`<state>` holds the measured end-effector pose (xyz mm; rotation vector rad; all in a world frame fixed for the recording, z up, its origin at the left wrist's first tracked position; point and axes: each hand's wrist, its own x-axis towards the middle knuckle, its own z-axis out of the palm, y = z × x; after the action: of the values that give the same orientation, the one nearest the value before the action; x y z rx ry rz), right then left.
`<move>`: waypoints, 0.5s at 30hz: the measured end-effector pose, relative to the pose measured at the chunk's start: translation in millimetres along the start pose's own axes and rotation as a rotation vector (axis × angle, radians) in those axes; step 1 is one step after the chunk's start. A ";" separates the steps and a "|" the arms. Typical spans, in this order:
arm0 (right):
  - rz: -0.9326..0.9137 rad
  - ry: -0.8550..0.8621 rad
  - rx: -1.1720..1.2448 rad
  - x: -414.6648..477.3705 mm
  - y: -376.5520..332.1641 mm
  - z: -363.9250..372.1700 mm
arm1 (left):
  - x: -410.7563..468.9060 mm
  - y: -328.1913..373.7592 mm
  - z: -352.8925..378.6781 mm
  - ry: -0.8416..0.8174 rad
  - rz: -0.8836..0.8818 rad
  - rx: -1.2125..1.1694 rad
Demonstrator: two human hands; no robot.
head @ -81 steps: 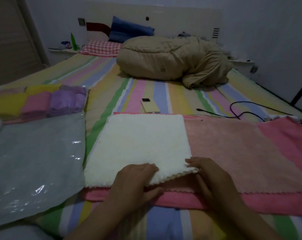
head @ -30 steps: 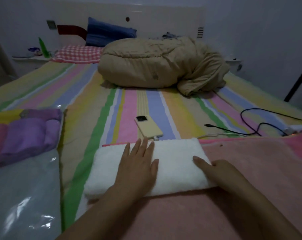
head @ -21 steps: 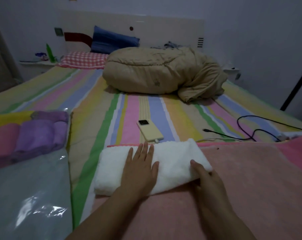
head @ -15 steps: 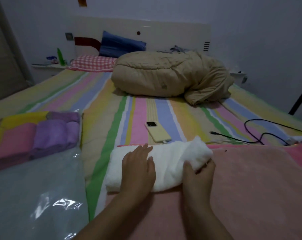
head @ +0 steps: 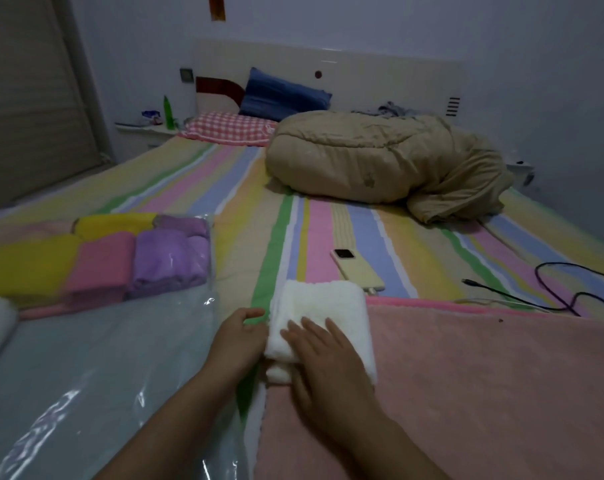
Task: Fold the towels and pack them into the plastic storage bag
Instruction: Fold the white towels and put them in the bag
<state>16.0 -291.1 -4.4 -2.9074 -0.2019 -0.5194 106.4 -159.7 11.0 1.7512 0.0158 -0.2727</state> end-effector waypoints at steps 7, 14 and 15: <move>-0.055 0.118 -0.069 1.1 14.3 -4.3 | -19.9 9.3 -9.0 0.137 0.244 0.228; 0.228 0.517 0.416 -7.0 -12.2 -62.9 | -73.1 48.9 -22.4 -0.429 -0.389 -0.115; 0.158 0.522 0.396 -12.1 -20.8 -71.4 | -76.7 48.4 -23.6 -0.519 -0.396 -0.266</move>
<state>-22.3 -286.3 60.3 -2.2919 0.0025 -1.0454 43.8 -135.8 76.6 1.3616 0.0218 -0.9640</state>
